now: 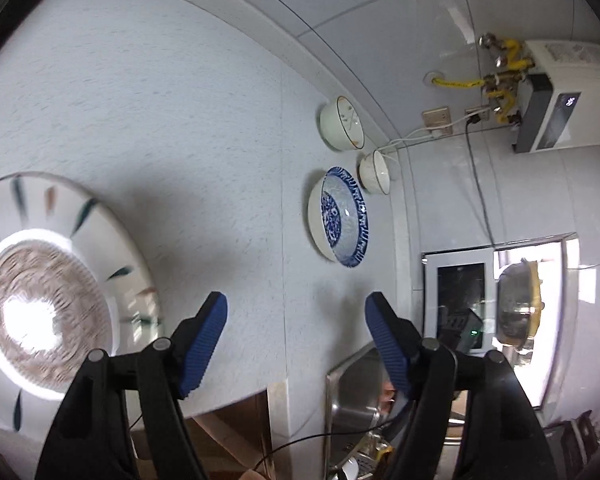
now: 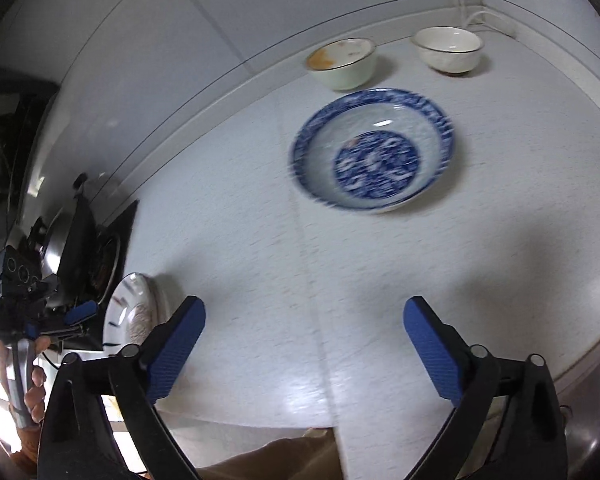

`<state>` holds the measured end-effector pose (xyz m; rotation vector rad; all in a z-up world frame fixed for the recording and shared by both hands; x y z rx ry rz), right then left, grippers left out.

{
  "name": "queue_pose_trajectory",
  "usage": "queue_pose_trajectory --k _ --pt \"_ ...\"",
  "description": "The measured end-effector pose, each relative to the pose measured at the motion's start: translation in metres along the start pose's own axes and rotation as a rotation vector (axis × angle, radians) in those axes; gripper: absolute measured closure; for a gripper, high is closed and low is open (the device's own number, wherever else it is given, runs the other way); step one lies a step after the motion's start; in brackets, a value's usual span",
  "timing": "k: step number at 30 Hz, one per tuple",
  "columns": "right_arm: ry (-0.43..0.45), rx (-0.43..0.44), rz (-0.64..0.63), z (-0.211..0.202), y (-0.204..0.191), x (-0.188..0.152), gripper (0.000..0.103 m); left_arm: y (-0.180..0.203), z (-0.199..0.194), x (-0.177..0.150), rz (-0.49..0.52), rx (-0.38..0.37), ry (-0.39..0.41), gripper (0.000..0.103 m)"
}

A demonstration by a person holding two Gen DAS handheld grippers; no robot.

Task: Organize plates and bowls
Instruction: 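Move both grippers toward the blue-and-white bowl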

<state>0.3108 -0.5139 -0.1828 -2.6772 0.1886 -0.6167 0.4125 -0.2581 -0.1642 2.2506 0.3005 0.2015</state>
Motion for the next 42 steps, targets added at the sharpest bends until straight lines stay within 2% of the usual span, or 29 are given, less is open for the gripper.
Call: queue_pose_trajectory --k 5,8,11,13,16,19,24,27,32,36,39,42 --pt "0.033 -0.092 -0.005 -0.005 0.056 0.042 0.001 0.035 0.074 0.026 0.113 0.148 0.071 0.032" --pt "0.052 -0.086 -0.002 0.0 0.08 0.069 0.001 0.058 0.112 0.037 0.235 0.214 0.154 0.032" --pt "0.06 -0.084 -0.012 0.009 0.096 0.089 0.001 0.082 0.139 0.044 0.387 0.252 0.281 0.032" --pt "0.067 -0.051 -0.029 0.018 0.103 0.098 0.001 0.098 0.152 0.045 0.489 0.267 0.362 0.032" --pt "0.066 0.007 -0.071 0.03 0.107 0.11 0.001 0.116 0.172 0.043 0.582 0.255 0.408 0.032" --pt "0.067 0.045 -0.115 0.039 0.11 0.12 0.001 0.124 0.183 0.045 0.633 0.244 0.445 0.032" --pt "0.12 0.08 -0.239 0.044 0.104 0.134 0.001 0.127 0.188 0.046 0.67 0.203 0.507 0.032" --pt "0.126 0.12 -0.27 0.048 0.102 0.136 0.001 0.124 0.197 0.048 0.696 0.247 0.513 0.032" --pt "0.13 0.212 -0.299 0.052 0.098 0.133 0.001 0.113 0.207 0.057 0.653 0.306 0.507 0.032" --pt "0.148 0.233 -0.324 0.053 0.1 0.132 0.001 0.105 0.212 0.062 0.641 0.37 0.518 0.032" --pt "0.155 0.22 -0.347 0.055 0.1 0.131 0.001 0.097 0.22 0.063 0.611 0.38 0.485 0.032" --pt "0.135 0.219 -0.349 0.06 0.102 0.13 0.001 0.086 0.231 0.065 0.523 0.352 0.395 0.032"
Point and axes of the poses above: each gripper's, at about its wrist camera, not at the fingertips, and z roughly the way its jaws point, y to its right, x to its top, the point moved 8 cm from there along z, roughly the way its jaws point, and after that the axes turned 5 degrees about -z, right-handed, at the moved point
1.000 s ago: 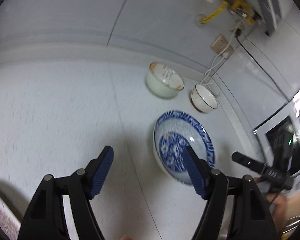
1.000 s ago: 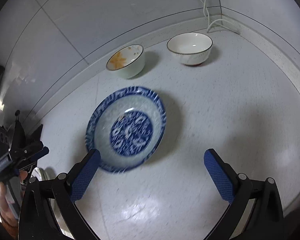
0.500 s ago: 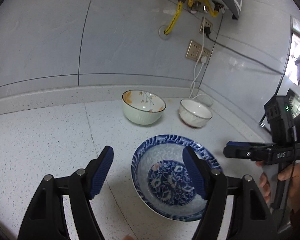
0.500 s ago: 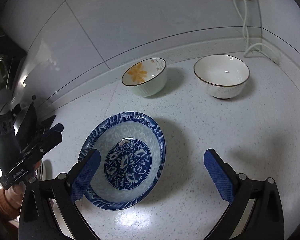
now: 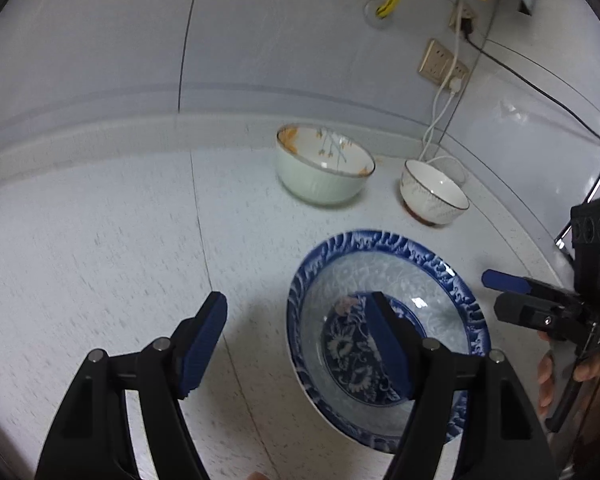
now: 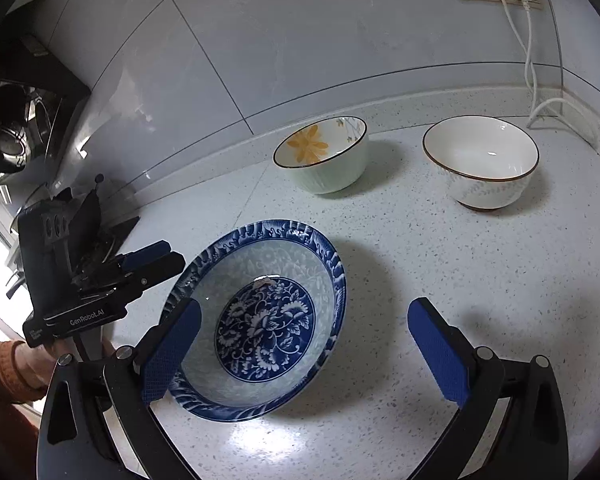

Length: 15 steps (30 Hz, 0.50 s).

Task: Organize plates and bowls
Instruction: 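Move both grippers toward the blue-and-white bowl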

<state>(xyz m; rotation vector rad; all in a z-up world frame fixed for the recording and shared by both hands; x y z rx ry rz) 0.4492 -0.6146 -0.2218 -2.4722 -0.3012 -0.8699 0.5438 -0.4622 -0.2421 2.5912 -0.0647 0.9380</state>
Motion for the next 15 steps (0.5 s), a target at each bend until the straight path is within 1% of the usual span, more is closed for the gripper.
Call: queue_pose_trajectory --k 3,5,6,9,10,12,15 --pt "-0.038 0.029 0.061 0.006 0.004 -0.001 0.001 -0.006 0.012 -0.006 -0.11 -0.042 -0.14 0.032" --pt "-0.081 0.045 0.115 0.012 0.008 -0.003 0.001 -0.008 0.017 -0.008 -0.189 -0.079 -0.228 0.032" --pt "-0.107 0.061 0.149 0.016 0.01 -0.003 0.001 -0.01 0.022 -0.011 -0.248 -0.101 -0.302 0.032" --pt "-0.163 0.103 0.239 0.024 0.016 -0.003 0.001 -0.012 0.027 -0.016 -0.405 -0.179 -0.456 0.032" --pt "-0.168 0.114 0.254 0.025 0.017 -0.002 0.001 -0.014 0.028 -0.016 -0.44 -0.194 -0.489 0.032" --pt "-0.173 0.123 0.279 0.024 0.019 0.0 0.001 -0.017 0.03 -0.016 -0.484 -0.202 -0.533 0.032" --pt "-0.184 0.119 0.291 0.026 0.022 0.001 0.001 -0.022 0.03 -0.014 -0.518 -0.213 -0.555 0.032"
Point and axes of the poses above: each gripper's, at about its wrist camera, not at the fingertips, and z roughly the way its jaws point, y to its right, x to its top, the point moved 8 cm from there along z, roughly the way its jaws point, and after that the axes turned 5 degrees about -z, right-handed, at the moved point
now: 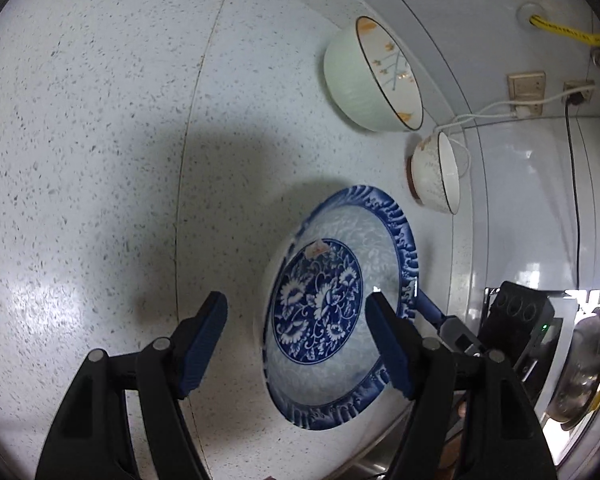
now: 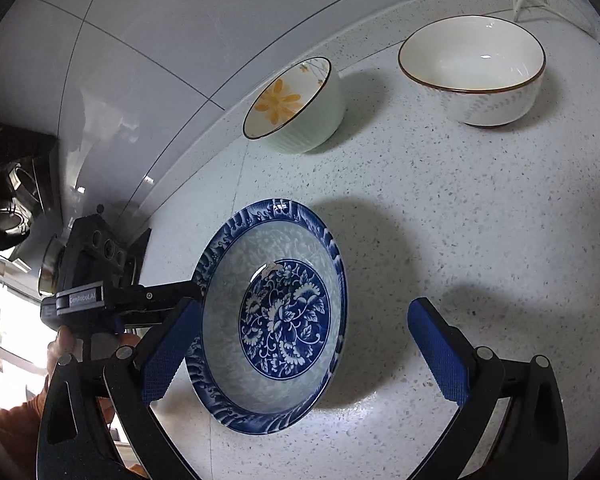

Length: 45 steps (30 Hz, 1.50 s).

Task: Organize plates and bowls
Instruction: 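Move both grippers toward the blue-and-white bowl, then close both grippers on the rim of the blue-and-white bowl, then carry the blue-and-white bowl with both grippers toward the plate stack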

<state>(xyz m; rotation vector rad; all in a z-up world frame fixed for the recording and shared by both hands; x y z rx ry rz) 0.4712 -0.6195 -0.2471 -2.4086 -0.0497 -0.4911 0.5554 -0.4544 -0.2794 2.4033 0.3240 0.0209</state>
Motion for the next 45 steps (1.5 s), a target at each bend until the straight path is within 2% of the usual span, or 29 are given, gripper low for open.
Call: queue_pose_trajectory --k 5,12,16,21,22,23,24,25,26,28,30,33,39,45 --pt "-0.029 -0.006 -0.004 0.008 0.0 0.0 0.001 0.0 0.004 -0.002 -0.044 -0.035 -0.078 0.032" --pt "-0.069 0.011 -0.002 0.019 -0.005 -0.002 0.001 -0.004 0.018 -0.008 -0.178 -0.066 -0.215 0.032" --pt "-0.081 0.024 0.006 0.022 -0.007 -0.002 0.001 -0.004 0.015 -0.004 -0.197 -0.053 -0.23 0.032" --pt "-0.097 0.002 0.004 0.025 -0.005 -0.006 0.002 0.0 0.015 0.004 -0.186 -0.047 -0.208 0.035" --pt "-0.098 -0.002 0.003 0.026 -0.005 -0.007 0.005 0.0 0.016 0.006 -0.183 -0.044 -0.205 0.035" --pt "-0.099 -0.006 0.003 0.027 -0.005 -0.006 0.007 0.0 0.017 0.007 -0.178 -0.041 -0.201 0.04" --pt "-0.103 -0.014 0.003 0.028 -0.004 -0.006 0.015 0.001 0.019 0.008 -0.177 -0.041 -0.201 0.047" --pt "-0.107 -0.02 0.001 0.029 -0.005 -0.007 0.023 0.001 0.02 0.009 -0.171 -0.033 -0.203 0.05" --pt "-0.114 -0.026 -0.004 0.03 -0.005 -0.007 0.026 0.001 0.02 0.01 -0.157 -0.022 -0.197 0.055" --pt "-0.125 -0.045 -0.013 0.033 -0.005 -0.007 0.045 0.002 0.023 0.011 -0.111 0.008 -0.187 0.064" --pt "-0.136 -0.061 -0.021 0.036 -0.005 -0.008 0.052 0.001 0.023 0.011 -0.059 0.051 -0.173 0.08" --pt "-0.138 -0.091 -0.021 0.038 -0.003 -0.009 0.057 -0.004 0.019 0.013 -0.013 0.088 -0.137 0.093" --pt "-0.126 -0.144 0.01 0.036 0.011 -0.009 0.084 -0.006 0.015 0.012 0.032 0.101 -0.091 0.095" --pt "-0.123 -0.18 -0.009 0.035 0.012 -0.01 0.088 -0.006 0.01 0.001 0.082 0.134 -0.053 0.096"
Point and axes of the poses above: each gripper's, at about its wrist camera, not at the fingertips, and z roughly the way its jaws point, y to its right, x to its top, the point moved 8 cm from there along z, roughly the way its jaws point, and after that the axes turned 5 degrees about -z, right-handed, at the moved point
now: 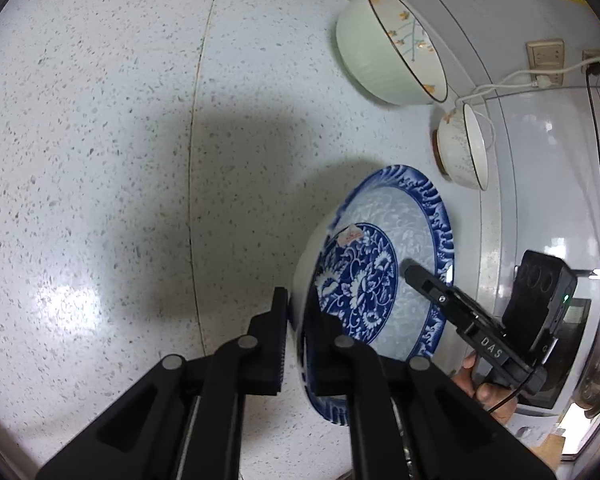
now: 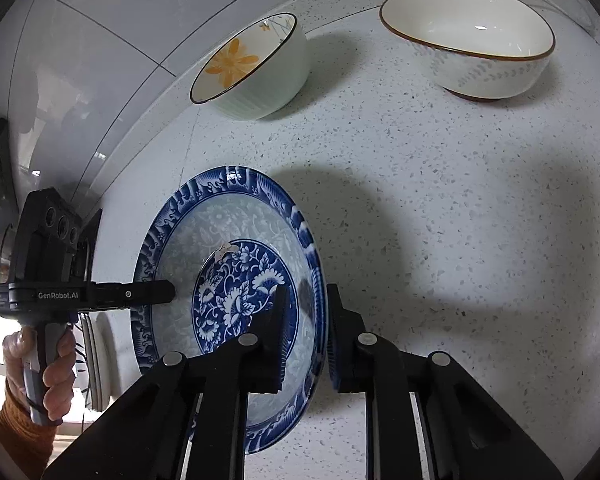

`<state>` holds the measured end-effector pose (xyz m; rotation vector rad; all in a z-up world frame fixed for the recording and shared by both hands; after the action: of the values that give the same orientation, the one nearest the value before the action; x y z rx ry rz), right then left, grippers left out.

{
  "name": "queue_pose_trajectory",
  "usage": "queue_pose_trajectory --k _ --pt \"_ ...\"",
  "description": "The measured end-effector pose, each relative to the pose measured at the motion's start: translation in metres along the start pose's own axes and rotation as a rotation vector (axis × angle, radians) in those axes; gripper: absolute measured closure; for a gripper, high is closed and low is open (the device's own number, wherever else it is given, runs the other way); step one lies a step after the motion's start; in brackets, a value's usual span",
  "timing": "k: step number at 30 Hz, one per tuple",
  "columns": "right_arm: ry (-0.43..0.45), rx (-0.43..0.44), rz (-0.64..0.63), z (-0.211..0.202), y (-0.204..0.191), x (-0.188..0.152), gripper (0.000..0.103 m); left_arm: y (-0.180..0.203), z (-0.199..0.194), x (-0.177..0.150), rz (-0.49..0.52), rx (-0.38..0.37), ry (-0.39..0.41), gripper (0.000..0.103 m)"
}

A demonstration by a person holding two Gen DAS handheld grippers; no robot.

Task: Organize plates and bowls
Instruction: 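Carry the blue-and-white bowl with both grippers toward the plate stack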

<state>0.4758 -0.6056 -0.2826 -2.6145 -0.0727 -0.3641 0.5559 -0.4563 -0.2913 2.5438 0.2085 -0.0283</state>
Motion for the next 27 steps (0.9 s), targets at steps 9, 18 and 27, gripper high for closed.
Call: queue_pose_trajectory --k 9,18,27 --pt "-0.007 -0.042 -0.021 0.002 -0.004 0.0 0.089 0.002 -0.006 -0.012 0.06 0.071 0.097 0.097" --pt "-0.002 -0.09 -0.04 0.002 -0.008 -0.006 0.092 0.001 -0.009 -0.018 0.096 0.091 0.143 0.097" --pt "0.028 -0.091 -0.029 -0.007 -0.023 -0.015 0.093 -0.01 -0.023 -0.047 0.088 0.049 0.118 0.097"
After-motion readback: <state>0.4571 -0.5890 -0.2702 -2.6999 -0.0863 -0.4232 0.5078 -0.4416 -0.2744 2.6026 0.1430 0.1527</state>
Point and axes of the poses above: each gripper's, at about its wrist camera, not at the fingertips, and z roughly the way its jaws point, y to its right, x to its top, the point moved 8 cm from there along z, roughly the way its jaws point, and after that the axes turned 5 degrees about -z, right-handed, at the moved point
